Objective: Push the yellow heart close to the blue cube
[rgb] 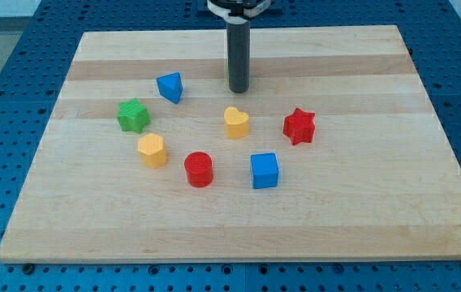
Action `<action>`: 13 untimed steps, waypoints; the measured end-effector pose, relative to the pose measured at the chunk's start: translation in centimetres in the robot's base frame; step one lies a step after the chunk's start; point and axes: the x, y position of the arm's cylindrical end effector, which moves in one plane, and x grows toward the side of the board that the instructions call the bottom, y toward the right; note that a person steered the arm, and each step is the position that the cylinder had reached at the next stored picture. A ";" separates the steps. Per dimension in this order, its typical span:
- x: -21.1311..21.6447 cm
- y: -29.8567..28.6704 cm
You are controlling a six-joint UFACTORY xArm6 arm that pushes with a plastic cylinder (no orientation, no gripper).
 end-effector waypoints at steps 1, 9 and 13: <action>0.4 -0.2; 7.3 -3.8; 10.3 -2.1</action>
